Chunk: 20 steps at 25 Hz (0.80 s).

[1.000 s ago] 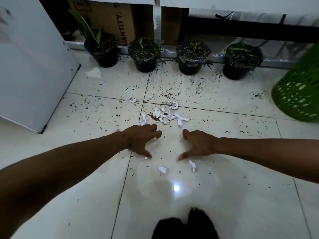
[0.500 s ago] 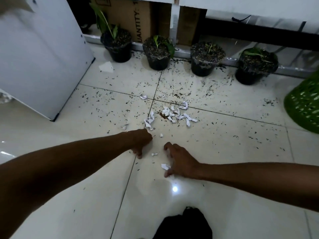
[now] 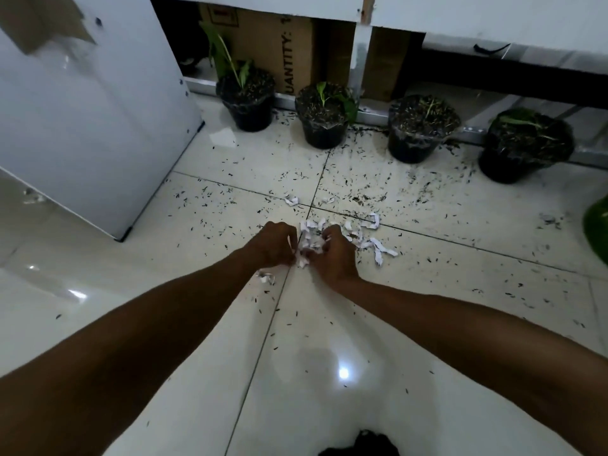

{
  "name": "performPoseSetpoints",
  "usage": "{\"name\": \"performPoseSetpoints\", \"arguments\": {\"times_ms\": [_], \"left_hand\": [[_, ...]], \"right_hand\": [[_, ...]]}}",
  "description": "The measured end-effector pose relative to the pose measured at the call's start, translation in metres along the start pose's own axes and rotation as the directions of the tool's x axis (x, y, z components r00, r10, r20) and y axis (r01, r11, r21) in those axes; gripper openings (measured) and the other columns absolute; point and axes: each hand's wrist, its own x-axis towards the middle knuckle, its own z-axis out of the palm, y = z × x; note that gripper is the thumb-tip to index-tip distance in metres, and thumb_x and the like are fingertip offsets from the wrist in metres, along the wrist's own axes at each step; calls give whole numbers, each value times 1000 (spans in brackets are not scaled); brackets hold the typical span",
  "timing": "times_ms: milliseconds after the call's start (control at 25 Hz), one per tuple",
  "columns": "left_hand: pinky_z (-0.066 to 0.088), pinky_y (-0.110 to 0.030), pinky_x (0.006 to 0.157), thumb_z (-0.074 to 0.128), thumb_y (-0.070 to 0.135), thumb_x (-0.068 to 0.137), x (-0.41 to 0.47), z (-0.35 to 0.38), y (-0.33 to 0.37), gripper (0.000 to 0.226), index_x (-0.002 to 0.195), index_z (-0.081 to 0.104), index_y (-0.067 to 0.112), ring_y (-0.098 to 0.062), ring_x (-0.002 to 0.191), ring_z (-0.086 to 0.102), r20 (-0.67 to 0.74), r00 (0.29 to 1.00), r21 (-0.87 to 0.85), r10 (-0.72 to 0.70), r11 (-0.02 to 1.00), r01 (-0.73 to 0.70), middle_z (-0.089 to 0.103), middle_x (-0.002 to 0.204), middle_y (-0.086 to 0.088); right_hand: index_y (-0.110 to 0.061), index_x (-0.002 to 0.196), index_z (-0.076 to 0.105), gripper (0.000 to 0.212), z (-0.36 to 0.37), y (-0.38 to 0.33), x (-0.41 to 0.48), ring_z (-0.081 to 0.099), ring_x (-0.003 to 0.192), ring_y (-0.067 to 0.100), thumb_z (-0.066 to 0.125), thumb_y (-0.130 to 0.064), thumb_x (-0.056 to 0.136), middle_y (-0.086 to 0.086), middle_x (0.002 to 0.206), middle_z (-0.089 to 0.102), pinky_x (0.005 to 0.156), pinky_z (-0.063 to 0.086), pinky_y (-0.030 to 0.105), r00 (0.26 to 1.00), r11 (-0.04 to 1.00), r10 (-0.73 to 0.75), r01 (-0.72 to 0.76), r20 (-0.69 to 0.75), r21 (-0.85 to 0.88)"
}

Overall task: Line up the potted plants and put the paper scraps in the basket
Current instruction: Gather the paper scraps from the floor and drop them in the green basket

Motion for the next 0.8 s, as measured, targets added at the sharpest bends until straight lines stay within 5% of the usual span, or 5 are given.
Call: {"name": "performPoseSetpoints", "arguments": {"times_ms": [160, 280, 400, 560, 800], "left_hand": [[50, -32, 79, 83, 53, 62, -8, -8, -24, 50, 92, 57, 21, -20, 91, 57, -92, 984, 94, -153, 982, 161, 61, 93, 2], [53, -32, 71, 88, 62, 45, -19, -18, -44, 80, 98, 54, 13, -19, 79, 58, 98, 885, 58, -455, 891, 451, 58, 87, -2], [60, -35, 79, 92, 30, 59, -28, -20, -53, 61, 105, 64, 1, -23, 82, 68, 272, 829, -15, -488, 860, 511, 66, 94, -11], [48, -29, 88, 80, 12, 75, -40, -11, -52, 38, 109, 64, 12, -23, 112, 60, 53, 955, 52, -290, 956, 288, 63, 122, -8], [48, -29, 85, 78, 19, 78, -35, 0, -62, 39, 112, 63, 11, -27, 108, 62, -99, 986, 76, -136, 987, 144, 64, 116, -10]], "right_hand": [[-16, 115, 51, 40, -20, 14, -1, 57, 89, 23, 72, -31, 84, 6, 106, 56, 74, 46, 32, 970, 949, -216, 235, 108, -212], [-19, 111, 55, 26, -20, 12, -19, 60, 88, 22, 63, -30, 89, 1, 109, 56, 71, 51, 31, 868, 825, -420, 487, 264, -288], [-18, 125, 60, 33, 7, 2, -28, 56, 119, 29, 49, -17, 94, 9, 136, 56, 81, 56, 40, 580, 442, -631, 815, 516, -376], [-12, 118, 70, 45, 45, -19, -23, 62, 117, 34, 33, -14, 92, 13, 130, 65, 87, 56, 42, 304, 162, -649, 951, 697, -264], [-7, 99, 71, 46, 25, -16, 14, 62, 108, 35, 26, -11, 92, 11, 108, 70, 96, 45, 46, 364, 45, -541, 913, 758, -406]]}}
